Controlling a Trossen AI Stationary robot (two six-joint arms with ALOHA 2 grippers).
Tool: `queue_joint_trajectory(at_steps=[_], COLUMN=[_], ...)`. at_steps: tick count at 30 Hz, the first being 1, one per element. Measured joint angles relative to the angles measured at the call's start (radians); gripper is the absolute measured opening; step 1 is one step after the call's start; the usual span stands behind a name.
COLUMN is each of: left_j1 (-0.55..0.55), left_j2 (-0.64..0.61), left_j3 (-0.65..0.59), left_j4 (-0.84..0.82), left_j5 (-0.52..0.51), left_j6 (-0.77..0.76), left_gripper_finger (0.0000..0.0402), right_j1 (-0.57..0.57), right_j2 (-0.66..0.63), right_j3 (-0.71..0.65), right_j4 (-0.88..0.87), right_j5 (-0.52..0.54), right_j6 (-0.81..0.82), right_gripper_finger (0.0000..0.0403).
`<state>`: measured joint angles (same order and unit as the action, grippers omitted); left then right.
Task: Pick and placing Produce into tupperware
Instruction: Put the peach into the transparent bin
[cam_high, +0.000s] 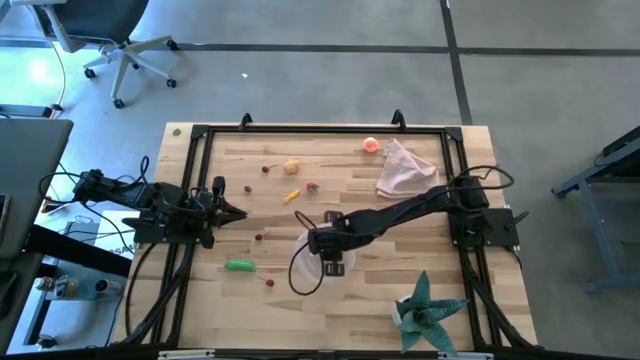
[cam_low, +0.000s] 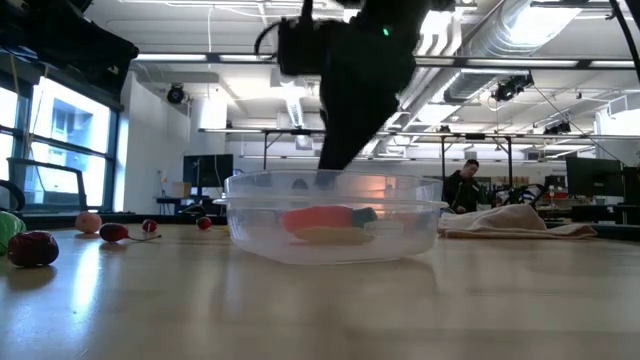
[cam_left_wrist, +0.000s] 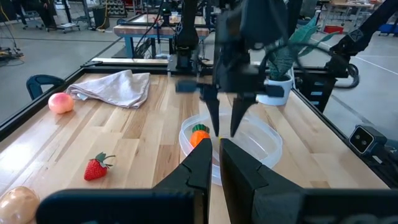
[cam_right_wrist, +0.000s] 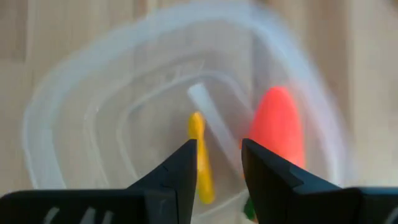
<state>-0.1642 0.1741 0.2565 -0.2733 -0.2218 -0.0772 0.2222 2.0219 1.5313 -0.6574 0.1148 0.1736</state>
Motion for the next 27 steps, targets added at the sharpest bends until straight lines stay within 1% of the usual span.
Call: queue_joint_trajectory(at_steps=[5,9,11,14,17,20,23,26,27], left_j1=[0.000,0.000,0.000,0.000,0.000,0.000,0.000,0.000,0.000], left_j2=[0.000,0.000,0.000,0.000,0.000,0.000,0.000,0.000,0.000], left_j3=[0.000,0.000,0.000,0.000,0.000,0.000,0.000,0.000,0.000], left_j4=[0.000,0.000,0.000,0.000,0.000,0.000,0.000,0.000,0.000], left_j5=[0.000,0.000,0.000,0.000,0.000,0.000,0.000,0.000,0.000], left_j6=[0.000,0.000,0.000,0.000,0.000,0.000,0.000,0.000,0.000], left_gripper_finger=[0.0021,0.0021,0.0021,0.0021,0.0021,0.0021,0.0021,0.0021,0.0021], right_j1=[-0.006,-0.052,-0.092,-0.178,-0.312,-0.475,-0.616,-0.702,-0.727], right_j2=[-0.034,-0.055,-0.061,-0.062,-0.062,-0.064,-0.064,-0.060,-0.060], right_j3=[0.106,0.247,0.340,0.477,0.601,0.660,0.621,0.519,0.480], right_j4=[-0.131,-0.278,-0.382,-0.489,-0.585,-0.643,-0.643,-0.581,-0.554], right_j5=[0.161,0.282,0.301,0.299,0.290,0.243,0.126,-0.003,-0.029], right_j6=[0.080,0.142,0.163,0.167,0.214,0.294,0.399,0.411,0.414], right_gripper_finger=[0.0119,0.0119,0.0119,0.0119,0.0119,0.0119,0.0119,0.0119,0.0119])
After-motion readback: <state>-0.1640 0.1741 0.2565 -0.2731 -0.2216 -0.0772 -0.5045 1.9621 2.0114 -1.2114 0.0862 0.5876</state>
